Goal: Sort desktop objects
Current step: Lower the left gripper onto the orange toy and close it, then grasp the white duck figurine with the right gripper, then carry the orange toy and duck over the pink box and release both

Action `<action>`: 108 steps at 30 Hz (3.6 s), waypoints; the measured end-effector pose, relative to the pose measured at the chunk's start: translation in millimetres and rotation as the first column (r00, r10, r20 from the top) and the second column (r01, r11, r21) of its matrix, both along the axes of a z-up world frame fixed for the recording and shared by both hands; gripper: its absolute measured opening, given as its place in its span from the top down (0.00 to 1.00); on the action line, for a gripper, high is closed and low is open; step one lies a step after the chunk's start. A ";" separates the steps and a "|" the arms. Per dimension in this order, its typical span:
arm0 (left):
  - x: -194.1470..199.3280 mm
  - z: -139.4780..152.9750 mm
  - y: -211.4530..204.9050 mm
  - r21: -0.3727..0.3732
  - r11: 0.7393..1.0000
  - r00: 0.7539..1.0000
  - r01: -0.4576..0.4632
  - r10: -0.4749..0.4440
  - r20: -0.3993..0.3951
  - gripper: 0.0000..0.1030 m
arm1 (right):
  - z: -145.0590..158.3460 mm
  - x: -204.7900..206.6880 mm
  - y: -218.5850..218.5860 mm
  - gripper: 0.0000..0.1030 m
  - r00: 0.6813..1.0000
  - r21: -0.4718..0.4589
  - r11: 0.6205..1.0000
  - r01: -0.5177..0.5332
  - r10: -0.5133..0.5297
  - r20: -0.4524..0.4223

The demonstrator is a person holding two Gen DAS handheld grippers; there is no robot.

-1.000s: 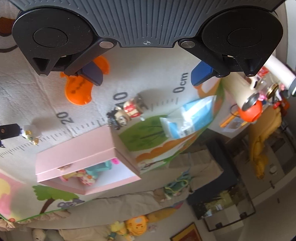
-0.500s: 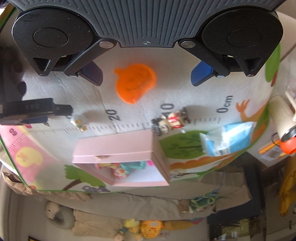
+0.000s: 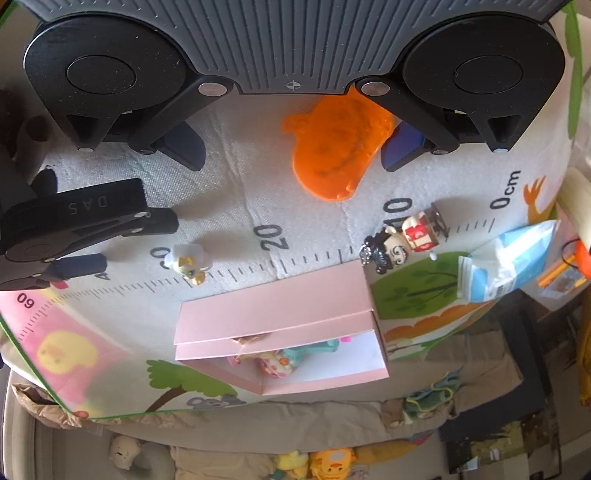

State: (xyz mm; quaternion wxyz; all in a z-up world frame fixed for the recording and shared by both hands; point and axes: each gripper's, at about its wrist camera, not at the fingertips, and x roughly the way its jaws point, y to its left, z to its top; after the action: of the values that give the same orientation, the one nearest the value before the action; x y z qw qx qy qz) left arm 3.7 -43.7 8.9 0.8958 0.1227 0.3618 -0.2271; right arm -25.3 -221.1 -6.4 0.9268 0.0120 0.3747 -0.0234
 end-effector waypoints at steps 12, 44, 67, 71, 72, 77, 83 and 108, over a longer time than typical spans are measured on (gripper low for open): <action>0.5 3.5 41.2 0.087 0.990 0.993 -0.107 0.102 0.059 0.00 | 0.0 -0.6 0.2 0.00 1.000 -0.010 1.000 -0.004 0.004 0.003; -1.5 7.0 57.5 0.064 0.986 0.987 -0.155 0.152 0.052 0.00 | -0.3 -0.6 -0.2 0.00 1.000 -0.009 1.000 -0.004 0.004 0.003; 12.8 4.7 39.8 -0.046 0.996 0.997 -0.075 0.075 0.001 0.02 | -0.6 -0.6 0.0 0.00 1.000 -0.009 1.000 -0.004 0.004 0.004; 12.6 4.0 39.4 -0.048 0.996 0.997 -0.074 0.073 -0.013 0.25 | -0.3 -0.9 -0.2 0.00 1.000 -0.007 1.000 -0.003 0.003 0.005; 11.6 3.8 41.2 -0.053 0.995 0.997 -0.079 0.079 -0.013 0.28 | -0.2 -1.1 0.0 0.00 1.000 -0.007 1.000 -0.003 0.003 0.006; 2.8 7.2 53.4 -0.082 0.993 0.996 -0.085 0.084 -0.013 0.36 | 8.6 -9.7 8.0 0.00 1.000 -0.042 0.999 -0.025 0.025 -0.002; -13.4 10.4 63.3 -0.110 0.991 0.997 -0.070 0.072 0.012 0.36 | 41.4 -16.0 31.4 0.11 0.983 -0.153 0.973 -0.173 0.181 0.039; 41.1 130.1 7.8 -0.089 0.992 0.926 0.091 -0.052 0.375 0.36 | 206.0 2.2 15.1 0.65 0.948 -0.012 0.962 -0.274 0.272 0.163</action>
State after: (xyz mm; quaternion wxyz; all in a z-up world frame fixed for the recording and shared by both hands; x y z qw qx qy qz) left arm 44.8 -35.9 139.0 0.9444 0.1293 0.1685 -0.2510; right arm -23.1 -206.1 199.6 0.9486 -0.0330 0.2956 0.1081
